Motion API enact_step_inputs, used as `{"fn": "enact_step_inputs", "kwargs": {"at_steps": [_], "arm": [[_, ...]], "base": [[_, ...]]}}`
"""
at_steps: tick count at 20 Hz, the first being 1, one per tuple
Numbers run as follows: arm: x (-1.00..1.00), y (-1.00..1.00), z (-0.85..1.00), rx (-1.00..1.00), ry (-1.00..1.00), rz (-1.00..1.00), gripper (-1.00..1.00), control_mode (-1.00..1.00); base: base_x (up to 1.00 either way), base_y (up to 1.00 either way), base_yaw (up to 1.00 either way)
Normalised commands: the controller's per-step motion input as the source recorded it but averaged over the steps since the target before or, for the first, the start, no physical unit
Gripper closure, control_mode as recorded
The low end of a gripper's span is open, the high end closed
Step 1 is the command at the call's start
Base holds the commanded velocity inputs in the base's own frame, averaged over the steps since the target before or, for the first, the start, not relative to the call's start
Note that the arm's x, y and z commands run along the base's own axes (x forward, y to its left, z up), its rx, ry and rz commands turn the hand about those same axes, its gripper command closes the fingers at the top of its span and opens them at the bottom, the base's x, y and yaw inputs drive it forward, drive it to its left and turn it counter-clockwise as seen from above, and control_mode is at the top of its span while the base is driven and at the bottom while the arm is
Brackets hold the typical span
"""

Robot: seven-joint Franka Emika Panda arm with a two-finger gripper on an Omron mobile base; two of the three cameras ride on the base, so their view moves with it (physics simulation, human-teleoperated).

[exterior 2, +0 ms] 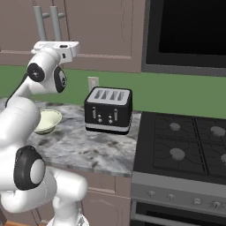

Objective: Open the cabinet. Pick the kiwi and tangerine from the cabinet and place them into the bowl. Then close the cabinet.

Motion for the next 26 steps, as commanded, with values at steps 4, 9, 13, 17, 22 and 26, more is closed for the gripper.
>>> {"fn": "enact_step_inputs", "kwargs": {"at_steps": [4,9,13,17,22,26], "arm": [[0.64,0.36,-0.30,0.05,0.01,0.00,-1.00,-1.00],[0.86,0.31,-0.35,0.03,0.05,0.00,1.00,-1.00],[0.29,0.07,-0.05,0.00,0.01,0.00,1.00,-1.00],[0.00,0.00,0.00,0.00,0.00,0.00,1.00,-1.00],[-0.04,-0.10,0.00,0.00,0.00,0.00,1.00,-1.00],[-0.39,-0.42,0.18,0.01,0.00,0.00,1.00,-1.00]], "base": [[0.00,0.00,0.00],[0.00,0.00,0.00],[0.00,0.00,0.00],[0.00,0.00,0.00],[0.00,0.00,0.00],[0.00,0.00,0.00]]}}
